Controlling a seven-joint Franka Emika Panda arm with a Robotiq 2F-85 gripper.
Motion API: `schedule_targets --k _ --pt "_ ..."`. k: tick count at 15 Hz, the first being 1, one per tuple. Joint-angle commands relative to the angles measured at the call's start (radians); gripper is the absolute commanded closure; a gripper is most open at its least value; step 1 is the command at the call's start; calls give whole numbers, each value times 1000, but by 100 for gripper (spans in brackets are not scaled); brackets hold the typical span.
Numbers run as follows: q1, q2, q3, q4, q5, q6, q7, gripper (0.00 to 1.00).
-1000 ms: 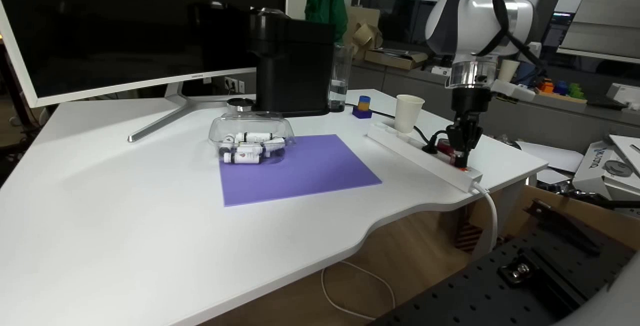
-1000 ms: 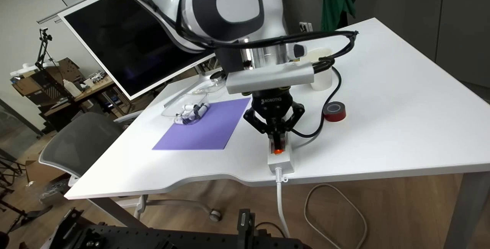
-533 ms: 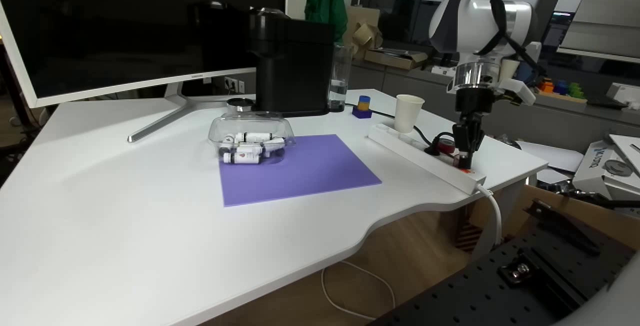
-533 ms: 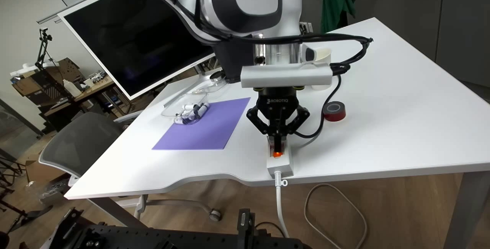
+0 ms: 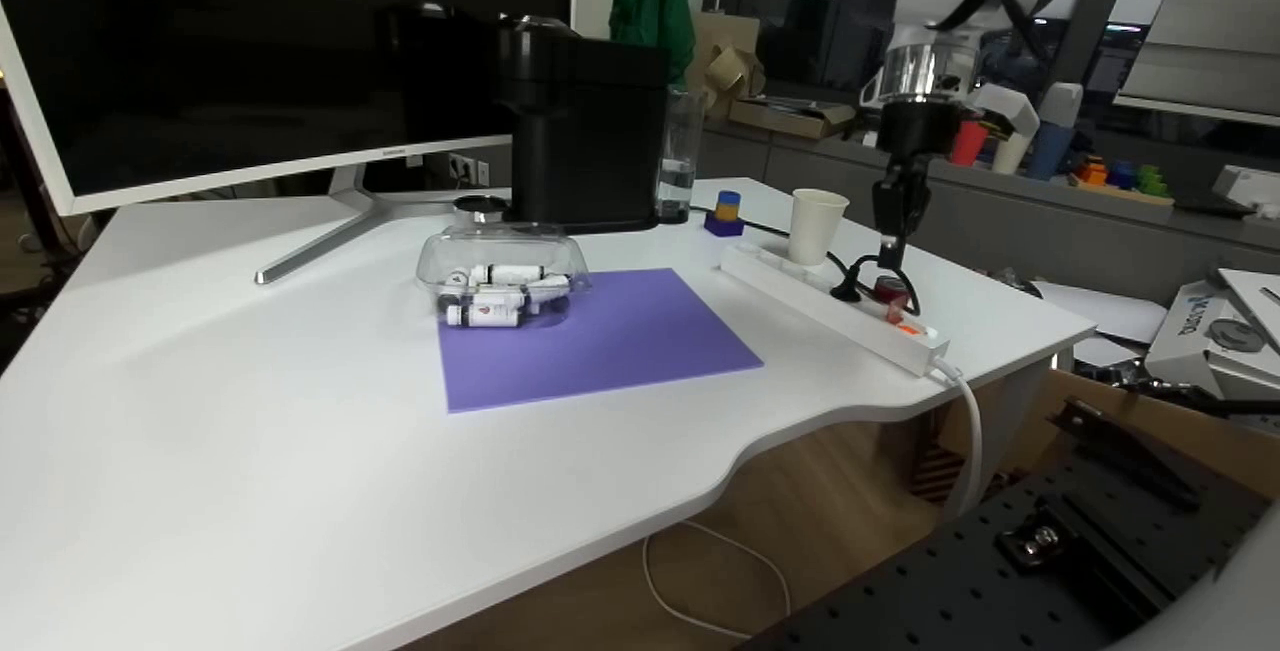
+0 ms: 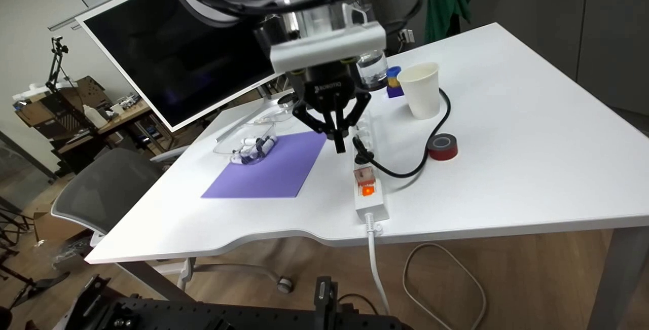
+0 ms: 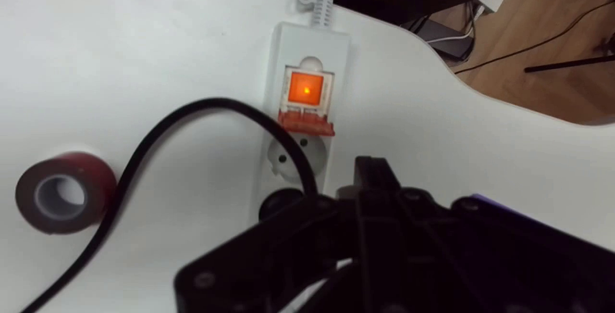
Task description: Turn on the switch of the extension cord
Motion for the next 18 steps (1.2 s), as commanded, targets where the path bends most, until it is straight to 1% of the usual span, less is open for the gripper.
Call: schedule_targets --k 1,2,3,4,6,8,11,13,14,18 --pt "87 -225 -33 -131 -47 37 122 100" --pt "110 -263 -43 -140 -80 34 180 74" --pt "129 -300 -49 -147 -123 23 244 73" --pt "144 -333 -54 -150 -179 6 320 67" --pt "161 -391 -54 -158 -301 -33 465 53" --pt "168 -443 -46 -164 -392 -82 582 39" --pt "174 -494 -33 -165 -473 -175 721 19" --pt "175 -493 -30 -153 -490 -258 792 5" --pt "178 -491 -35 -152 -474 -283 799 1" --pt "183 -454 -61 -155 -378 -339 784 0"
